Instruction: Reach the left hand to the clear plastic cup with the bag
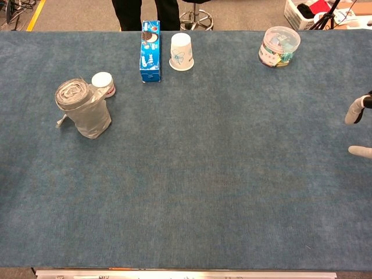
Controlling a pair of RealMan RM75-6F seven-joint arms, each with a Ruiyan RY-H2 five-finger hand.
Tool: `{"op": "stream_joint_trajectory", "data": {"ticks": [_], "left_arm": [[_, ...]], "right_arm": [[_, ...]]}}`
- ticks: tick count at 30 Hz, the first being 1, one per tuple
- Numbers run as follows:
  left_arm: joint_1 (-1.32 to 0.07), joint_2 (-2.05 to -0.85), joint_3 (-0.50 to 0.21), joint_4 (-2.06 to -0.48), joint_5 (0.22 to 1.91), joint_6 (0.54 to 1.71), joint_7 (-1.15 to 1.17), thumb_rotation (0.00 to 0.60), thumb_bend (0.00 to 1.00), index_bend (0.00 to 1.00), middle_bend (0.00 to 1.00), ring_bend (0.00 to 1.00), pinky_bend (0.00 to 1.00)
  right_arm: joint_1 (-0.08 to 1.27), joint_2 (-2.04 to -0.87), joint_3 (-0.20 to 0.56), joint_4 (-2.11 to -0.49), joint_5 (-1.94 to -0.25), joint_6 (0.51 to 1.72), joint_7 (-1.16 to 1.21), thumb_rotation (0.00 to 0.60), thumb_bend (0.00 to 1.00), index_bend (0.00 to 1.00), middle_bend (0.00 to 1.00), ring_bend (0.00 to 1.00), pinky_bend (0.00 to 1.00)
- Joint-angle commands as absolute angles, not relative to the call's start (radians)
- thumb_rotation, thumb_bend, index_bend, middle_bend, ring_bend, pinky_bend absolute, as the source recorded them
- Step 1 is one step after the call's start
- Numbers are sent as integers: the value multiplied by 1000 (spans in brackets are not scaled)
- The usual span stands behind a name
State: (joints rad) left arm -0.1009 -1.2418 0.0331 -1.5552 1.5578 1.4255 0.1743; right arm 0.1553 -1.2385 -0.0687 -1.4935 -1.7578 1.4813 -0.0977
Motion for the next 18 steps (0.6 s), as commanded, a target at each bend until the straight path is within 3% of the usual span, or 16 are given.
{"op": "stream_joint_trajectory", "data": {"ticks": [1,10,15,18], "left_arm": [[-106,-1247,36,-1546,1563,1419,166,600,221,448,413,316,445],[-115,-1247,36,-1549,1581,1421,164,600,221,362,378,283,445],[-157,-1229,23,-1576,1558,1352,213,600,221,241,130,103,400],[-185,-1227,14,-1598,1550,1312,244,600,221,239,71,51,330]], "right_arm": [[146,-1234,-71,-1506,-1770,1502,-113,600,73,514,549,371,488],[143,-1227,-62,-1512,-1764,1506,-117,600,73,514,549,371,488],[145,-1232,-63,-1509,-1763,1495,-119,600,73,514,548,371,488],[147,-1235,-60,-1504,-1757,1489,-117,600,73,514,549,371,488]]}}
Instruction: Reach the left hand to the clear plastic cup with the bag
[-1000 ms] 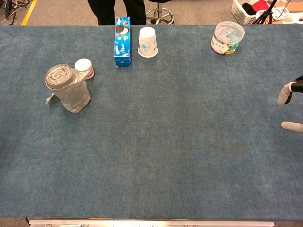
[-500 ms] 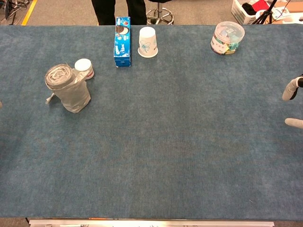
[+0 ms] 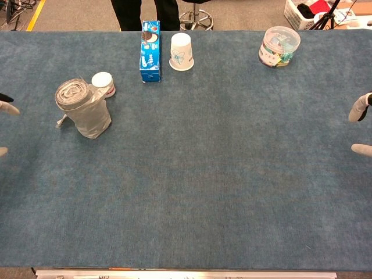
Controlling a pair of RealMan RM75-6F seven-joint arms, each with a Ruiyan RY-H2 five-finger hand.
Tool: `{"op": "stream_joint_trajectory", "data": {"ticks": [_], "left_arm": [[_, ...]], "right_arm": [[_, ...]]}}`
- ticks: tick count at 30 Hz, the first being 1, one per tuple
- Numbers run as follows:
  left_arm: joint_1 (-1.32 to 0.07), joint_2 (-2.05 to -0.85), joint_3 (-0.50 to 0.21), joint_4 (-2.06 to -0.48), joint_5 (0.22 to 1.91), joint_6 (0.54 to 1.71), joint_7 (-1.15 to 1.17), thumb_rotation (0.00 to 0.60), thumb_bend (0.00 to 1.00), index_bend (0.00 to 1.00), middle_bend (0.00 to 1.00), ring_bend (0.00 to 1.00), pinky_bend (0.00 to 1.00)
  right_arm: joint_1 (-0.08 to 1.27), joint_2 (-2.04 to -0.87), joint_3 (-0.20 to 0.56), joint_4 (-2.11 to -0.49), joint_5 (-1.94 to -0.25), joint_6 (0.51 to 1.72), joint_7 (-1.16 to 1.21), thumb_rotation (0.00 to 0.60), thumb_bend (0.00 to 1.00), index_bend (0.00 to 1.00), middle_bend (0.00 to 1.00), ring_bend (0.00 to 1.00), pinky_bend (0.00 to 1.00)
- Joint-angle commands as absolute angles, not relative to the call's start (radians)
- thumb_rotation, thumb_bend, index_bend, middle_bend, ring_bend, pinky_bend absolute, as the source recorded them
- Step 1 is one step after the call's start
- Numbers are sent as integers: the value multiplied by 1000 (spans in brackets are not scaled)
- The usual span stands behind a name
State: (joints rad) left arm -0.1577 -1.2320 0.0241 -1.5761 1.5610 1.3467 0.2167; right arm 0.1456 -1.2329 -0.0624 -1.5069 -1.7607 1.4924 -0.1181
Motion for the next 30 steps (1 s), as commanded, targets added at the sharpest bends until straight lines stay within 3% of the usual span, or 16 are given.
{"op": "stream_joint_trajectory", "data": {"ticks": [1,8,13,15,18,23,26,30], "left_arm": [[-197,-1228,9,-1604,1547,1298,254,600,221,239,59,42,312],[-241,-1233,-10,-1636,1521,1245,313,600,221,228,38,40,292],[-260,-1226,-14,-1668,1505,1226,388,600,221,178,92,116,335],[-265,-1227,-19,-1680,1490,1223,427,600,221,151,169,188,392],[-269,-1229,-22,-1697,1476,1223,473,600,221,83,407,371,515],[-274,-1222,-19,-1723,1457,1216,502,600,221,69,750,605,703],[-279,-1200,-17,-1762,1429,1198,521,600,221,69,872,680,776],[-291,-1176,-13,-1804,1398,1169,521,600,222,69,939,722,805]], "right_arm": [[148,-1236,-59,-1502,-1754,1485,-117,600,73,514,549,371,488],[149,-1240,-61,-1499,-1755,1479,-122,600,73,514,549,371,489],[151,-1242,-60,-1496,-1753,1476,-119,600,73,514,549,371,489],[153,-1242,-58,-1494,-1749,1472,-112,600,73,514,549,371,489],[157,-1243,-56,-1490,-1745,1466,-104,600,73,514,549,371,489],[159,-1244,-57,-1487,-1746,1463,-99,600,73,514,549,371,489],[160,-1246,-57,-1484,-1745,1462,-98,600,72,514,549,371,489],[161,-1249,-57,-1481,-1744,1459,-98,600,73,514,549,371,489]]}}
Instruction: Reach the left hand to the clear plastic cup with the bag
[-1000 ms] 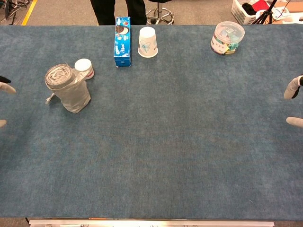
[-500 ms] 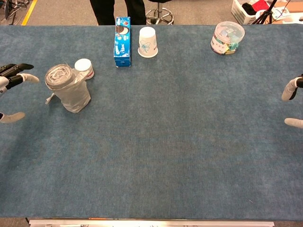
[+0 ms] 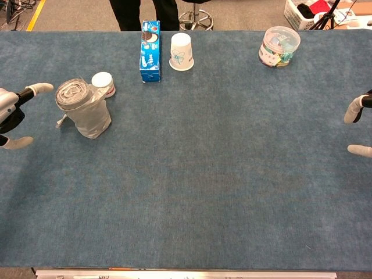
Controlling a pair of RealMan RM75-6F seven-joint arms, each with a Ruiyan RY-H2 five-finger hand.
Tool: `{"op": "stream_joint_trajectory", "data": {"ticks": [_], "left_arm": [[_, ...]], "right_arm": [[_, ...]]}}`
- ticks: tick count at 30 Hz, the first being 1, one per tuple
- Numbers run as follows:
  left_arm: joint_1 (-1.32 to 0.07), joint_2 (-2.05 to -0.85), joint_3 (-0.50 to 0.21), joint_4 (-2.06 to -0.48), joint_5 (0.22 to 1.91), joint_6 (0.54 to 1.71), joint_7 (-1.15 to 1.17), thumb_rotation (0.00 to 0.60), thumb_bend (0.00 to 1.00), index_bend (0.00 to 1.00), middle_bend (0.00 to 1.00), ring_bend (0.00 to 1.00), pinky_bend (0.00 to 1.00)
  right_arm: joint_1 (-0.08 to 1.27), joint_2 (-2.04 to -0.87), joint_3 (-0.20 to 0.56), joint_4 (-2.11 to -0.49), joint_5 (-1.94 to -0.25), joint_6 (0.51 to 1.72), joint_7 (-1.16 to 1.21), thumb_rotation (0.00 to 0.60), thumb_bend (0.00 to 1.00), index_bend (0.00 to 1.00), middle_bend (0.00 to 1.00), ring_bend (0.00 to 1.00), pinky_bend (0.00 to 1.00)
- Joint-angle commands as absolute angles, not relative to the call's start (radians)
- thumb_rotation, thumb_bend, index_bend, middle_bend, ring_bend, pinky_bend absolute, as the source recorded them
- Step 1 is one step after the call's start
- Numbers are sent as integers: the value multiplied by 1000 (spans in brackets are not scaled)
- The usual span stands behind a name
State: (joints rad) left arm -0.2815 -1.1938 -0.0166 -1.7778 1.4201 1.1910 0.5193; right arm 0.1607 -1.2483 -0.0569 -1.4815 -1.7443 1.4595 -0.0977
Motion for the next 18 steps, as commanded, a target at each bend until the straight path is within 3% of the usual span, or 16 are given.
{"op": "stream_joint_trajectory", "data": {"ticks": [1,18], "left_arm": [[-294,-1172,-11,-1810,1394,1163,519,600,222,69,945,726,808],[-349,-1182,-24,-1850,1368,1135,533,600,221,70,968,740,812]], "right_arm": [[161,-1249,-57,-1481,-1745,1459,-98,600,73,514,548,371,489],[161,-1249,-58,-1481,-1743,1461,-98,600,73,514,549,371,489]]}}
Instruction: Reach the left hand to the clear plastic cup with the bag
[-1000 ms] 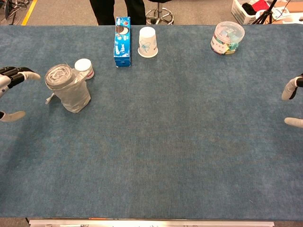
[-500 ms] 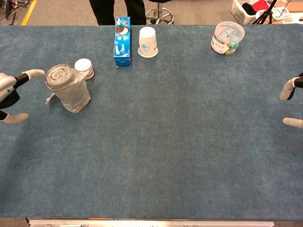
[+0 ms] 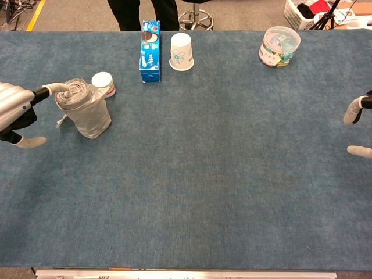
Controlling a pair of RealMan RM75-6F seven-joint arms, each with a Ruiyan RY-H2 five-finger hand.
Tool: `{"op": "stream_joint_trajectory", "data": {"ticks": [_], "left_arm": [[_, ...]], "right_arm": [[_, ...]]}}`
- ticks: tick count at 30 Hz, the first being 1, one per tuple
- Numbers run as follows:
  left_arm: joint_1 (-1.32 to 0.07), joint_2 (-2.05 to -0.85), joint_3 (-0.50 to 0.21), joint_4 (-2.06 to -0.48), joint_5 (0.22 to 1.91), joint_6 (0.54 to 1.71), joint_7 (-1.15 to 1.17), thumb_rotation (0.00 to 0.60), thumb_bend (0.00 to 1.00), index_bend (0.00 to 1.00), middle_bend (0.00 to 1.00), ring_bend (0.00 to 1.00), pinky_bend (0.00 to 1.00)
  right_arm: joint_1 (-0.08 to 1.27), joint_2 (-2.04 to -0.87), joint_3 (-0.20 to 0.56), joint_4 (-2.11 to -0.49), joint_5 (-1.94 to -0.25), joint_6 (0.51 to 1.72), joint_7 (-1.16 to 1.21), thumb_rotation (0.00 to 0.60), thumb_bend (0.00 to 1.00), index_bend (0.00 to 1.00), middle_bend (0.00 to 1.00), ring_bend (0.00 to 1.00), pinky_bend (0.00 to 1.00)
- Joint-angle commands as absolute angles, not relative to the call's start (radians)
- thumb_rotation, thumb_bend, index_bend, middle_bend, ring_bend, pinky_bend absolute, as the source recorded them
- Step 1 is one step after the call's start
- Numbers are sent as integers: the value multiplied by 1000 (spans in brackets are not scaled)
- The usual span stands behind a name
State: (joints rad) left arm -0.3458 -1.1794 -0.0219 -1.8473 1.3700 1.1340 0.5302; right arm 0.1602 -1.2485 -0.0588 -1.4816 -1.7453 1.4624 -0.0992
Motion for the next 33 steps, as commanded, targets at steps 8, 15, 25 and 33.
{"op": "stream_joint_trajectory", "data": {"ticks": [8,15,25,33], "left_arm": [[-368,-1197,-12,-1856,1354,1121,566,600,222,70,970,741,812],[-384,-1205,-4,-1864,1343,1109,589,600,222,70,970,741,813],[-387,-1220,24,-1839,1319,1097,598,600,221,74,970,741,813],[-397,-1227,12,-1848,1357,1126,576,600,222,74,971,742,814]], "right_arm": [[161,-1248,-59,-1482,-1745,1463,-97,600,73,514,549,371,489],[162,-1249,-58,-1480,-1742,1460,-97,600,73,514,549,371,489],[162,-1248,-59,-1481,-1742,1460,-97,600,73,514,548,371,489],[162,-1248,-59,-1480,-1741,1460,-96,600,73,514,549,371,489]]}}
